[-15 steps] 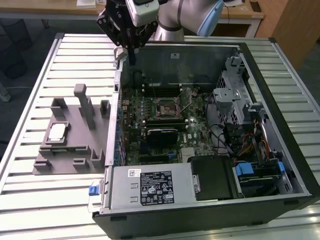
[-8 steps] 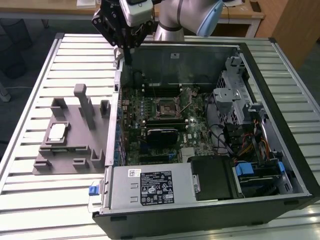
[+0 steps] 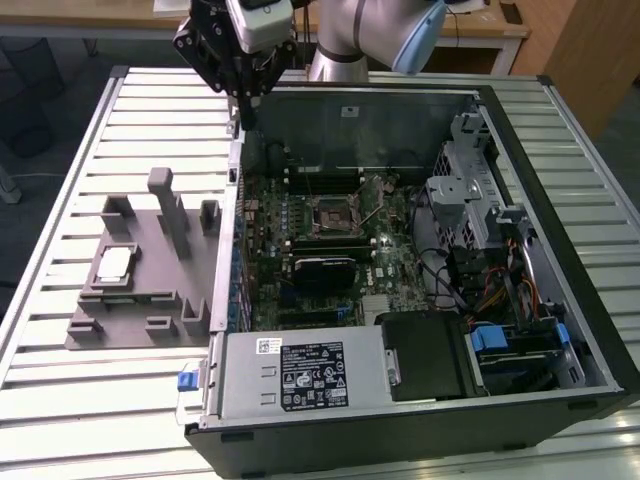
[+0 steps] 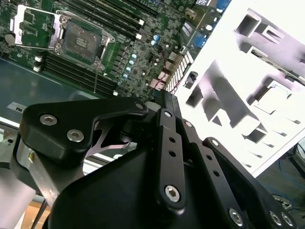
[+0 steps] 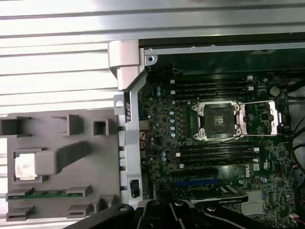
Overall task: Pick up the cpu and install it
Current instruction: 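Reach for the cpu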
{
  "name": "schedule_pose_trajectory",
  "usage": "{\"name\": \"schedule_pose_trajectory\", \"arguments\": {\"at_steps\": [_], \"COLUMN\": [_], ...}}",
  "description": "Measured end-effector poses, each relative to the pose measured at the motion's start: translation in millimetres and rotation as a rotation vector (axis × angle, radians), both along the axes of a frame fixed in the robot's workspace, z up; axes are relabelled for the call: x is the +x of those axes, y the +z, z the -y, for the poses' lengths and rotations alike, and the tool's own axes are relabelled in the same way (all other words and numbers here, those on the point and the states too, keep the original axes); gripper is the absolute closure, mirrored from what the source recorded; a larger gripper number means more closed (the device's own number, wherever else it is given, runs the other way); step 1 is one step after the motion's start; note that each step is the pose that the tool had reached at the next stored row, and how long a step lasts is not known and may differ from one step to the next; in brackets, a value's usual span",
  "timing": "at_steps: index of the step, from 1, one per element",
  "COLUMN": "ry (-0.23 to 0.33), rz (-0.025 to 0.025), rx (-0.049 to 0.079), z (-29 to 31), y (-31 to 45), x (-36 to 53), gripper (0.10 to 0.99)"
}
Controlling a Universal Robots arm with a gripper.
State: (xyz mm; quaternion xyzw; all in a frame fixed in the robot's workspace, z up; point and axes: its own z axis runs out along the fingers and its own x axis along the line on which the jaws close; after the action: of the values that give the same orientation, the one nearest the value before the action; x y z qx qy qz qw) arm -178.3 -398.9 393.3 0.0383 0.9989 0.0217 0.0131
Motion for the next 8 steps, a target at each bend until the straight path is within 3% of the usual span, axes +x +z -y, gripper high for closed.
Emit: {"name": "schedule_pose_trajectory", "arguments": {"at_steps": [8], "ry": [0.0], "rz": [0.0001], "rx": [0.0], "z": [0.0], "y": [-0.1], "x": [-10.1], "gripper": [0.98]}}
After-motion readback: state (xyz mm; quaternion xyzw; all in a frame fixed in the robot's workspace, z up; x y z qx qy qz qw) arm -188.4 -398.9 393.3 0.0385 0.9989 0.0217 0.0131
